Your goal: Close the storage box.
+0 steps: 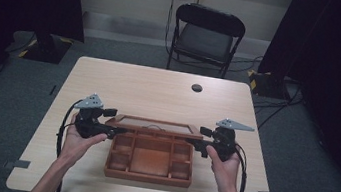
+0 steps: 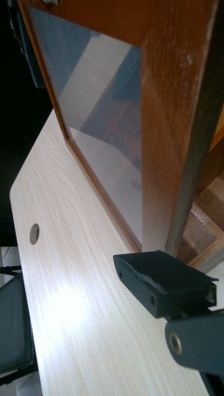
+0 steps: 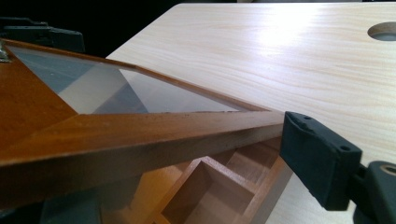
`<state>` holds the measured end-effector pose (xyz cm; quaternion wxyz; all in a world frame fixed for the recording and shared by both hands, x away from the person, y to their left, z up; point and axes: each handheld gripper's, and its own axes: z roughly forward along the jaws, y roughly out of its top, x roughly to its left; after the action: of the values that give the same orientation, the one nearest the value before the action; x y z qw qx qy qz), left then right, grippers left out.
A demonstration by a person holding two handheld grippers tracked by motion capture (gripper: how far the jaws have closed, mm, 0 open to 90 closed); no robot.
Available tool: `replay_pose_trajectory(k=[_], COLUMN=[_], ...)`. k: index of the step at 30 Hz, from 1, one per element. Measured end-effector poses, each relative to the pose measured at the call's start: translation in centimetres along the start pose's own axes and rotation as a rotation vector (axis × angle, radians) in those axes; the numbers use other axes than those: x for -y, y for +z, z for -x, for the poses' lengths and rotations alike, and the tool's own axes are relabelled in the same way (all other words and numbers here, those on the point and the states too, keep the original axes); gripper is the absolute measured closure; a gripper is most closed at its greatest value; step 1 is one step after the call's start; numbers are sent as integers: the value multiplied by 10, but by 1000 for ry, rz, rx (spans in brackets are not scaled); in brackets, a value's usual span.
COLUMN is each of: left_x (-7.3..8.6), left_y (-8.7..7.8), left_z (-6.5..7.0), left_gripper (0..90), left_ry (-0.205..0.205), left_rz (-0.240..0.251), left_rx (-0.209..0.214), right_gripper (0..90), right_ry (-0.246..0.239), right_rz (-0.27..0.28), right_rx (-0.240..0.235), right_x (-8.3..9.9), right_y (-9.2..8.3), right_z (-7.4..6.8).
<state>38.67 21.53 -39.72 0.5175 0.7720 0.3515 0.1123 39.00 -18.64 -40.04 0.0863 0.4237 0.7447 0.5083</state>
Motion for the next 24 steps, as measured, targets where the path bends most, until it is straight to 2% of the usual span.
replay_pose_trajectory(k=[6, 15, 21, 24], left_x=[7, 18, 27, 33], left_y=[-2, -3, -4, -4], left_z=[0, 3, 8, 10], left_gripper=[167, 171, 169, 169], left_ry=[3, -13, 4, 7], left_rz=[-1, 9, -11, -5], left_rx=[-4, -1, -9, -15], right_gripper=[235, 237, 245, 248], right_ry=[-5, -10, -19, -10], right_rz=[-4, -22, -46, -53], right_rx=[4, 10, 30, 34], right_x=[5, 13, 22, 28], right_y=[-1, -2, -3, -5], right_z=[-1, -2, -2, 0])
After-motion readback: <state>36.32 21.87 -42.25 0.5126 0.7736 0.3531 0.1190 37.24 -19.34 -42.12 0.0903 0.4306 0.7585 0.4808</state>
